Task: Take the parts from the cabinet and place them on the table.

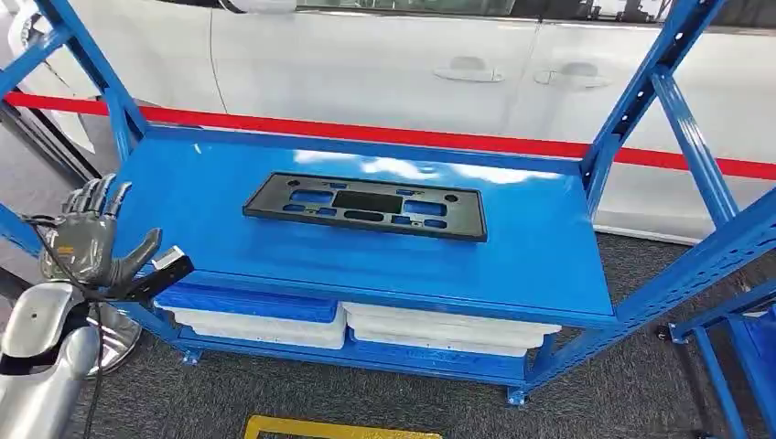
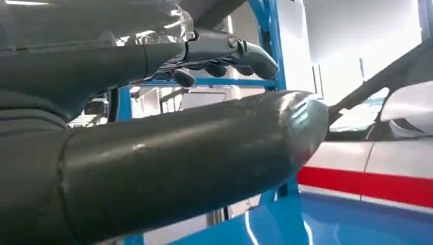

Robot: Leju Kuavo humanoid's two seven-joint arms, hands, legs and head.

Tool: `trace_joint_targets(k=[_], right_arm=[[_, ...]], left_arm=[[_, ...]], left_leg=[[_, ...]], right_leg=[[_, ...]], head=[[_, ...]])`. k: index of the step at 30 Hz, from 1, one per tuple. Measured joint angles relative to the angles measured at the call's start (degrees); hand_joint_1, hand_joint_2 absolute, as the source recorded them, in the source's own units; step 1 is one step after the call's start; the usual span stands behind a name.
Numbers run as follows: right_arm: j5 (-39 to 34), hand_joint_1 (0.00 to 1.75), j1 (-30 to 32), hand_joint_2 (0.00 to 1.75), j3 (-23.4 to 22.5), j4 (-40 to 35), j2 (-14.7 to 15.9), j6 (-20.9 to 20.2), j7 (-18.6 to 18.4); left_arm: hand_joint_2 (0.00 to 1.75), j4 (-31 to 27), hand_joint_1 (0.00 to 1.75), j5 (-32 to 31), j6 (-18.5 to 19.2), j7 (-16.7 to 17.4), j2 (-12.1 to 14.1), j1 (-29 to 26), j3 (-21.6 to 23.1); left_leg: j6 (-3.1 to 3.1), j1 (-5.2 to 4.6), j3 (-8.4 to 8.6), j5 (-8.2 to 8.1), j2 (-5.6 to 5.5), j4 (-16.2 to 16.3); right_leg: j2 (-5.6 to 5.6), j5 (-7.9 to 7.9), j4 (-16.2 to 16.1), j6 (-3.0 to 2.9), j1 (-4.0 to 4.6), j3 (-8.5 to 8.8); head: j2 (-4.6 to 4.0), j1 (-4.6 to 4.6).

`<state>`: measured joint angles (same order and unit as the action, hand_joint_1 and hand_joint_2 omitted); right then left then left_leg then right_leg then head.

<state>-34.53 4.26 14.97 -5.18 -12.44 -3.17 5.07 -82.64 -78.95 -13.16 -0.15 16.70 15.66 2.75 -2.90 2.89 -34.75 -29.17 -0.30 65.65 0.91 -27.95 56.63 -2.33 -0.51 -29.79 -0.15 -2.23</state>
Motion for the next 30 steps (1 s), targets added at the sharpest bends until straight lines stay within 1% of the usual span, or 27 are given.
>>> trace_joint_targets(k=[1,2,3,4,5,6,7,8,9,11,12,13,14,15,16,17,18,19,20,21,22,23,25,26,30], right_arm=[[0.0,0.0,0.0,0.0,0.0,0.0,0.0,0.0,0.0],[0.0,0.0,0.0,0.0,0.0,0.0,0.0,0.0,0.0],[0.0,0.0,-0.1,0.0,0.0,0.1,0.0,0.1,0.0],[-0.1,0.0,-0.2,0.0,0.0,0.1,0.0,0.2,0.1],[-0.1,0.0,-0.1,0.0,0.0,0.1,0.0,0.3,0.1],[-0.1,0.0,-0.1,0.0,0.0,0.1,0.0,0.3,0.1],[-0.2,0.0,-0.2,0.0,0.0,0.1,0.0,0.3,0.1],[-0.2,0.0,-0.2,0.0,0.0,0.1,0.0,0.3,0.1],[-0.2,0.0,-0.2,0.0,0.0,0.1,0.0,0.3,0.1],[-0.3,0.0,-0.2,0.0,0.0,0.1,0.0,0.3,0.0],[-0.3,0.0,-0.2,0.0,0.0,0.1,0.0,0.4,0.0],[-0.3,0.0,-0.3,0.0,0.0,0.1,0.0,0.4,0.0],[-0.2,0.0,-0.3,0.0,0.0,0.1,0.0,0.4,0.0],[-0.2,0.0,-0.3,0.0,0.0,0.1,0.0,0.4,-0.2],[-0.2,0.0,-0.3,0.0,0.0,0.1,0.0,0.4,-0.3],[0.0,0.0,-0.4,0.0,0.0,0.1,0.0,0.3,-0.4],[0.1,0.0,-0.4,0.0,0.0,0.1,0.0,0.3,-0.6],[0.1,0.0,-0.5,0.0,0.0,0.1,0.0,0.3,-0.6],[0.2,0.0,-0.5,0.0,0.0,0.1,0.0,0.3,-0.8],[0.4,0.0,-0.6,0.0,0.0,0.1,0.0,0.2,-0.8],[0.4,0.0,-0.6,0.0,0.0,0.1,0.0,0.0,-0.8],[0.3,0.0,-0.6,0.0,0.0,0.1,0.0,-0.2,-0.8],[0.1,0.0,-0.6,0.0,0.0,0.1,0.0,-0.8,-0.7],[0.1,0.0,-0.6,0.0,0.0,0.1,0.0,-0.8,-0.7],[-0.2,0.0,-0.6,0.0,0.0,0.1,0.0,-0.8,-0.4]], left_arm=[[0.0,0.0,0.0,0.0,0.0,0.0,0.0,0.1,0.0],[0.0,0.1,0.0,-0.1,0.0,0.0,0.0,0.0,0.0],[0.0,0.5,0.0,-0.2,0.0,-0.2,-0.1,0.2,0.2],[0.0,0.7,0.0,-0.3,0.1,-0.2,-0.1,0.3,0.2],[0.0,0.7,0.0,-0.3,0.0,-0.2,-0.1,0.1,0.3],[0.0,0.9,0.0,-0.3,0.0,-0.2,-0.2,0.1,0.3],[0.0,1.0,0.0,-0.3,0.0,-0.3,-0.2,0.6,0.4],[0.0,1.0,0.0,-0.3,0.0,-0.3,-0.3,1.0,0.4],[0.0,1.1,0.0,-0.3,0.0,-0.3,-0.3,1.3,0.4],[0.0,1.5,0.0,0.1,0.4,-0.4,-0.3,1.6,0.4],[0.0,1.9,0.0,1.0,1.0,-0.6,-0.4,1.6,0.4],[0.0,2.6,0.0,2.2,2.0,-0.7,-0.6,1.7,0.5],[0.0,3.3,0.0,3.4,3.1,-0.7,-0.8,2.0,0.5],[0.0,4.0,0.0,4.7,4.4,-0.7,-1.0,2.6,0.5],[0.0,4.9,0.0,5.8,5.3,-0.6,-1.3,3.6,0.4],[0.0,6.7,0.0,6.7,5.7,-0.5,-1.7,4.8,0.4],[0.0,8.4,0.0,6.9,5.5,-0.4,-2.2,6.1,0.4],[0.0,9.5,0.0,6.7,5.3,-0.4,-2.2,6.9,0.4],[0.0,11.1,0.0,5.9,4.7,0.0,-2.4,7.4,0.4],[0.0,12.3,0.0,4.2,3.5,0.5,-2.6,7.9,0.5],[0.0,13.2,0.0,2.8,2.4,0.9,-2.8,8.6,0.7],[0.0,14.1,0.0,1.6,1.3,0.9,-2.9,9.6,1.0],[0.0,16.3,0.0,-0.4,-0.6,0.4,-3.6,11.7,2.1],[0.0,17.2,0.0,-1.4,-1.0,0.4,-4.1,12.4,2.6],[0.0,18.1,0.0,-5.2,-3.0,1.1,-6.0,13.3,5.6]], left_leg=[[-0.87,0.5,1.29,3.87,0.04,-4.8],[-1.43,0.36,1.79,3.41,-0.18,-5.4],[-1.17,-0.05,0.9,1.07,0.05,-6.0],[0.48,-0.26,0.96,1.8,0.52,-5.4],[1.36,-0.28,0.8,2.0,0.25,-5.1],[1.72,-0.25,0.64,1.84,0.17,-5.1],[2.14,-0.24,0.88,1.83,0.13,-5.1],[2.5,-0.22,1.27,1.68,0.0,-5.3],[2.77,-0.27,1.61,1.48,-0.02,-5.4],[3.28,-0.52,2.21,1.11,0.04,-5.5],[3.47,-0.73,2.47,0.85,0.04,-5.5],[3.62,-1.04,2.94,0.5,0.0,-5.5],[3.7,-1.26,3.46,0.14,-0.09,-5.5],[3.79,-1.51,3.96,-0.18,-0.26,-5.5],[3.83,-1.77,4.46,-0.47,-0.44,-5.6],[3.9,-1.78,4.79,-0.7,-0.65,-5.8],[3.74,-2.0,4.7,-0.82,-0.71,-6.1],[3.46,-2.0,5.0,-0.81,-0.91,-6.3],[3.1,-1.55,4.87,-0.58,-0.85,-6.6],[3.06,-1.67,4.85,-0.61,-0.77,-6.6],[3.03,-1.81,4.79,-0.37,-0.68,-7.0],[3.04,-1.79,4.8,-0.38,-0.52,-7.0],[3.01,-1.8,5.07,-0.43,-0.53,-7.3],[3.03,-1.86,5.24,-0.45,-0.54,-7.4],[3.13,-2.16,5.33,-0.48,-0.51,-7.6]], right_leg=[[0.0,-0.79,0.6,0.54,-0.35,0.49],[0.02,-1.35,0.8,1.05,-0.53,0.72],[0.05,-1.63,1.5,1.6,-0.47,0.66],[0.11,-2.04,1.9,2.14,-0.18,-0.01],[0.15,-2.26,2.0,2.43,-0.11,-0.12],[0.03,-2.5,2.0,2.7,-0.09,0.19],[0.09,-2.79,2.2,2.99,-0.3,0.09],[-0.09,-3.34,3.5,3.21,-0.37,-0.23],[-0.09,-4.5,6.4,3.32,-0.34,-1.78],[-0.08,-7.59,15.5,3.4,-0.13,-7.26],[-0.08,-8.07,18.7,3.28,-0.12,-9.56],[-0.09,-7.35,20.2,3.03,0.03,-11.17],[-0.09,-5.13,18.8,2.53,0.32,-11.1],[-0.07,-2.2,15.5,1.81,0.61,-10.11],[-0.04,1.14,10.6,0.83,1.08,-8.49],[0.0,3.49,5.9,-0.56,1.85,-7.22],[-0.23,2.98,5.9,-1.52,2.01,-6.66],[-0.18,3.31,4.5,-1.52,2.25,-6.27],[-0.16,2.99,3.6,-1.53,2.39,-6.01],[-0.17,2.94,2.6,-1.41,2.16,-5.57],[-0.15,2.68,2.0,-0.29,1.97,-5.4],[0.05,2.72,1.9,0.6,1.87,-5.51],[0.07,2.56,1.9,0.46,1.84,-5.35],[0.04,2.51,1.9,0.49,1.75,-5.24],[0.08,2.52,1.9,0.56,1.46,-5.16]], head=[[0.0,0.0],[0.0,0.0],[0.0,-0.02],[0.0,-0.09],[0.0,-0.02],[0.0,-0.04],[0.0,-0.07],[0.0,-0.04],[0.0,-0.04],[0.0,-0.02],[0.0,-0.04],[0.0,-0.04],[0.0,-0.04],[0.0,-0.04],[0.0,-0.04],[0.0,-0.04],[0.0,-0.04],[0.0,-0.02],[0.0,-0.04],[0.0,-0.04],[0.0,-0.04],[0.0,-0.07],[0.0,-0.04],[0.0,-0.06],[0.0,-0.04]])
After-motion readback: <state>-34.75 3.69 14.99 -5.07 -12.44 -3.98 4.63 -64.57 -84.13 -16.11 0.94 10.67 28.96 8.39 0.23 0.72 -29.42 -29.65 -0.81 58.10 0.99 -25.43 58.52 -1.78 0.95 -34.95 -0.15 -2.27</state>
